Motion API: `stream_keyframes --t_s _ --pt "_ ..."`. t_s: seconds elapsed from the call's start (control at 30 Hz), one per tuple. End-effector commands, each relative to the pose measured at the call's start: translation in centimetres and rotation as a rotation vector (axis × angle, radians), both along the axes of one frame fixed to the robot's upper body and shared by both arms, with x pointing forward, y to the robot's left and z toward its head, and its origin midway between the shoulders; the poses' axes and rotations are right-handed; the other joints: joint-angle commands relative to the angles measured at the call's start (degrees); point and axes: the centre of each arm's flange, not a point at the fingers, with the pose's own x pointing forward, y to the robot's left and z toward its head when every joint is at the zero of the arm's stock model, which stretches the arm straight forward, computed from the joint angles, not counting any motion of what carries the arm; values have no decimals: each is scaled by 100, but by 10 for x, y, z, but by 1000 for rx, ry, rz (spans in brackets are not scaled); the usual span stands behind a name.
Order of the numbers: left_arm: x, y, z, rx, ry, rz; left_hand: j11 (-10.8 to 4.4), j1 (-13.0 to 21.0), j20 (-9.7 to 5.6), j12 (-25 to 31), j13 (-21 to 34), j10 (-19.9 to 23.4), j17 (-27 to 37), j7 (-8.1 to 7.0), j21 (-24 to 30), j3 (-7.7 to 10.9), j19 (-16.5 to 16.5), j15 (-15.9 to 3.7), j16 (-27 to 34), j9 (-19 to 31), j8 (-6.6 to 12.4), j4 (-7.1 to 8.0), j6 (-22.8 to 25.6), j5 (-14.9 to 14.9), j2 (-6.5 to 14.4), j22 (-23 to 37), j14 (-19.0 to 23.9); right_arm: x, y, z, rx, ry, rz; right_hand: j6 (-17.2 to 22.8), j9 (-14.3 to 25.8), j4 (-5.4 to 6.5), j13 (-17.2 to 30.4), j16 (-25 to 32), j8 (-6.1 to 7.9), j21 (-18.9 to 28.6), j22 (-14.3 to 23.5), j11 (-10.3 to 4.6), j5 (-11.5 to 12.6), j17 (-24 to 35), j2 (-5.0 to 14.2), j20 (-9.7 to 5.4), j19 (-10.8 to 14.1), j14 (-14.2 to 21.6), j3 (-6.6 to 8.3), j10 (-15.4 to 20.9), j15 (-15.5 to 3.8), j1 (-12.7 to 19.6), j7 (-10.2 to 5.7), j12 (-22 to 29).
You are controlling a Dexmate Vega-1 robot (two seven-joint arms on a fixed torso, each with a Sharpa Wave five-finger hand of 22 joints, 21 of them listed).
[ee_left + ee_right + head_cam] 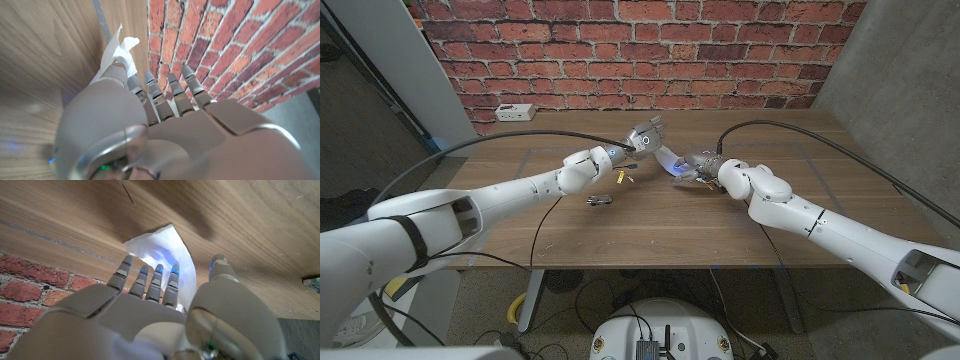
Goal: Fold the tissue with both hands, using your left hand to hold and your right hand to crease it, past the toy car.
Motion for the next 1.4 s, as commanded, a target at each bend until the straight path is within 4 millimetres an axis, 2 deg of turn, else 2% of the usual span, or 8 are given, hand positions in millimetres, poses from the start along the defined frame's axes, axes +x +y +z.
stream_keyframes --t_s 0.03,0.47,0.83,1.0,1.1,1.13,1.27,1.4 --pt "-11 -11 9 254 -130 -140 -49 -67 -49 -12 29 37 17 -222 40 -35 -16 -919 -1 14 12 -8 182 60 -25 18 -51 -1 -1 -5 -15 8 -6 31 7 -20 11 14 17 -22 17 -21 -27 -3 -18 15 12 19 -4 -11 -4 -18 -2 -6" --pt "-12 -26 9 446 -195 -191 -63 -103 15 -44 32 37 26 -261 39 -78 -83 -921 -11 -9 -25 -6 214 113 -50 16 -135 -2 -6 -9 -13 9 -32 149 5 -52 11 13 24 -44 17 -122 -17 -21 -45 17 21 60 0 118 -48 -18 100 3" --pt "-6 -31 18 492 -241 -279 -61 -74 -33 -28 39 148 34 -271 52 -80 -93 -955 20 -25 -59 -23 218 168 -32 12 -119 -5 -15 -10 1 3 -47 -200 8 -71 18 -52 -153 -94 19 126 3 -34 -99 14 -20 -46 -17 -281 7 -61 3 -194" --pt "-1 -36 24 510 -256 -306 -63 -58 -63 -20 41 189 37 -267 63 -79 -77 -965 34 -32 -60 -33 249 182 -28 10 -90 -8 -20 -10 8 4 -54 -420 12 -71 23 -72 -224 -114 19 115 12 -35 -173 35 -31 -74 -62 -465 24 -119 -36 -262" --pt "1 -41 28 522 -238 -304 -59 -53 -59 -8 45 238 40 -267 67 -79 -77 -970 50 -39 -69 -35 259 191 -23 8 -57 -10 -26 -9 32 3 -58 -652 16 -72 30 -93 -268 -127 21 114 31 -36 -320 31 -28 -110 -151 -654 41 -203 -65 -315" --pt "1 -43 28 527 -231 -305 -58 -51 -65 -3 47 259 41 -265 70 -80 -73 -972 54 -41 -70 -38 269 194 -24 7 -48 -11 -29 -9 45 2 -58 -776 18 -42 36 -102 -267 -138 22 161 50 -27 -488 36 -32 -135 -275 -737 43 -341 -44 -319" --pt "1 -49 28 552 -218 -310 -64 -51 -38 3 49 289 42 -263 73 -88 -76 -970 61 -48 -92 -40 248 203 -32 5 -22 -15 -37 -10 72 -6 -83 -1157 27 54 50 -146 -279 -169 30 227 112 5 -797 -7 -67 -272 -556 -1031 69 -656 -28 -354" --pt "-1 -55 31 579 -230 -316 -73 -53 -10 0 49 295 43 -260 70 -96 -93 -962 58 -51 -106 -41 233 213 -40 4 -20 -18 -45 -11 57 -9 -141 -1544 40 105 60 -228 -279 -189 37 293 217 39 -927 -92 -106 -518 -724 -1537 114 -789 7 -410"
